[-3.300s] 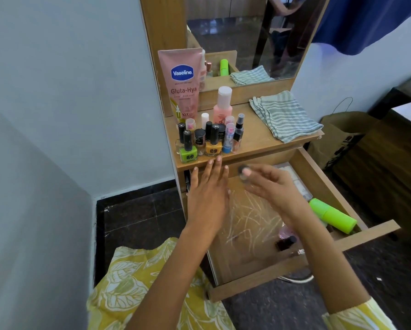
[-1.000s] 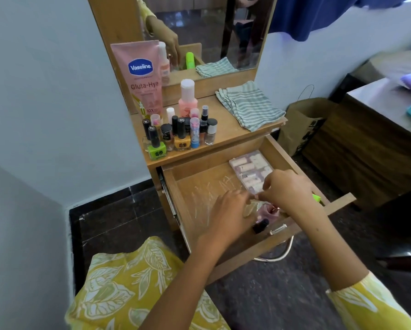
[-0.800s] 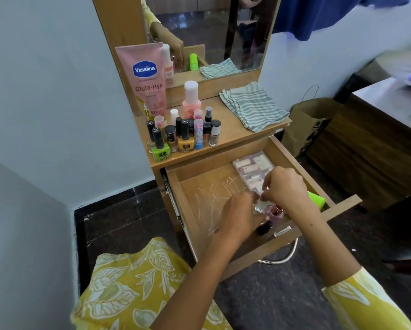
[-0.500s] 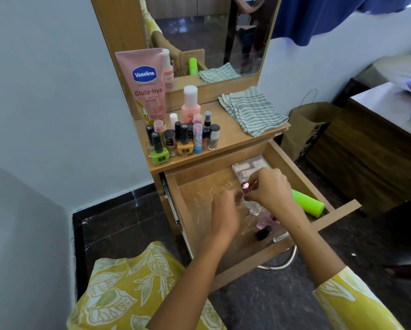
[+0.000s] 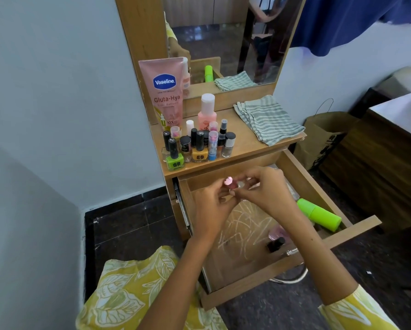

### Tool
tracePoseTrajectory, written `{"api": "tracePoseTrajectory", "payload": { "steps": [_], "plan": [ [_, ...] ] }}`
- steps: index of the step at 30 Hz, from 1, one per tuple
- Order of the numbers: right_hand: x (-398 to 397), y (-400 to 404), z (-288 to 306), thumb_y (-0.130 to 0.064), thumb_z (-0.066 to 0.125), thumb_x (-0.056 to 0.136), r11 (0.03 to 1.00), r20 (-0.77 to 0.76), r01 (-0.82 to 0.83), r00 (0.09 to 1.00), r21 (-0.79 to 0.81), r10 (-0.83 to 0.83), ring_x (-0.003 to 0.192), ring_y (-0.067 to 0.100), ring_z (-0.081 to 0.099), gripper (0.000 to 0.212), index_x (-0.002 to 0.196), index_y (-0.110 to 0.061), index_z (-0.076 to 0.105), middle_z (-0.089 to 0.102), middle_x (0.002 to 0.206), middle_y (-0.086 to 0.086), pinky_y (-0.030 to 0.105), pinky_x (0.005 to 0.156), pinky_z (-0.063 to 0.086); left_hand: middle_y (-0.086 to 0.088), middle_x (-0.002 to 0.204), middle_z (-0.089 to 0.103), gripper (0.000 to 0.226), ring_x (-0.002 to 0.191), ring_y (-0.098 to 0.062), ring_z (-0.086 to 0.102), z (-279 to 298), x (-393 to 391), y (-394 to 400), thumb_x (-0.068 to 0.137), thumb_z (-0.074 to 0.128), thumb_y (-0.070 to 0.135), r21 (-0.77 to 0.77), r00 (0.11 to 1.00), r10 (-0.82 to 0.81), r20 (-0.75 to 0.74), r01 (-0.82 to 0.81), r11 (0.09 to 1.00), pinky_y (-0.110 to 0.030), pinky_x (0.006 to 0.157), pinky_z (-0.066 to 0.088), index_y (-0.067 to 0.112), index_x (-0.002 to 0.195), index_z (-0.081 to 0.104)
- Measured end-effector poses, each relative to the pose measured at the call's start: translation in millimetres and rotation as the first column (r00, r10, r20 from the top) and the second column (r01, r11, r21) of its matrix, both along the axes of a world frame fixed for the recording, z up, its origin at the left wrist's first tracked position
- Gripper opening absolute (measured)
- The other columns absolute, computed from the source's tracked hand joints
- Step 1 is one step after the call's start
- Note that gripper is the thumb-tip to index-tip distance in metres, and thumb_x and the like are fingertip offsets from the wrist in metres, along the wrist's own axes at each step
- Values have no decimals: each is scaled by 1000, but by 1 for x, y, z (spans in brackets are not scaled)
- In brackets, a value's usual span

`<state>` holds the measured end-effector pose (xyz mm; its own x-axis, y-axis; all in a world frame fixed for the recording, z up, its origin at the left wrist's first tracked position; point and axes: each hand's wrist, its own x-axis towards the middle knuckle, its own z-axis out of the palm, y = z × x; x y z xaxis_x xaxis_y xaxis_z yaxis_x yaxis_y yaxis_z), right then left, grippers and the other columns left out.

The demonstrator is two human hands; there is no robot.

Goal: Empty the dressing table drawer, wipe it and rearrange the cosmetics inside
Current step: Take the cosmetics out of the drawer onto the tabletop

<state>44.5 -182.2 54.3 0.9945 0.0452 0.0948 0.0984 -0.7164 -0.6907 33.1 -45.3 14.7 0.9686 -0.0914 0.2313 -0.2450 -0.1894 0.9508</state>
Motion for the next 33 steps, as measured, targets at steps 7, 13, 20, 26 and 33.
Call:
{"api": "tracePoseTrajectory", "payload": {
  "steps": [7,13,20,26,33],
  "plan": [
    [-5,4,7,-23,82,70,971,90,8,995,238,-31,80,6,64,23,92,-21,75,70,80,-11,18,71,52,14,100,68,39,96,-3,66,10,-6,-3,77,75,6,-218,994,105,-1,-103,970,-14,72,51,19,112,63],
    [-4,-10,6,-14,74,79,904,-20,-122,990,409,143,101,10,66,35,113,-12,68,72,104,-2,35,92,54,4,95,71,36,88,-7,67,12,3,4,72,80,15,-157,986,161,52,-151,976,-20,71,54,13,106,68],
    [-3,-20,0,5,75,72,787,-70,-114,978,606,195,106,21,66,54,122,-9,60,69,113,8,40,93,53,3,93,72,39,85,-9,68,24,10,-2,71,80,9,-270,996,92,2,-88,959,-21,73,54,12,108,68],
    [14,-10,-3,-3,80,69,863,96,175,964,473,-248,87,12,69,36,102,-12,68,72,94,0,32,84,57,7,127,57,45,108,-7,60,12,11,-9,90,63,26,122,979,114,167,-135,983,-22,91,48,15,132,52],
    [59,-6,-1,-2,77,73,848,227,269,886,457,-403,91,14,63,36,106,-5,63,65,97,2,3,73,45,-8,152,25,59,143,-19,18,-19,10,-11,92,53,27,707,906,-30,423,-308,636,-41,117,8,9,144,32]
  ]
}}
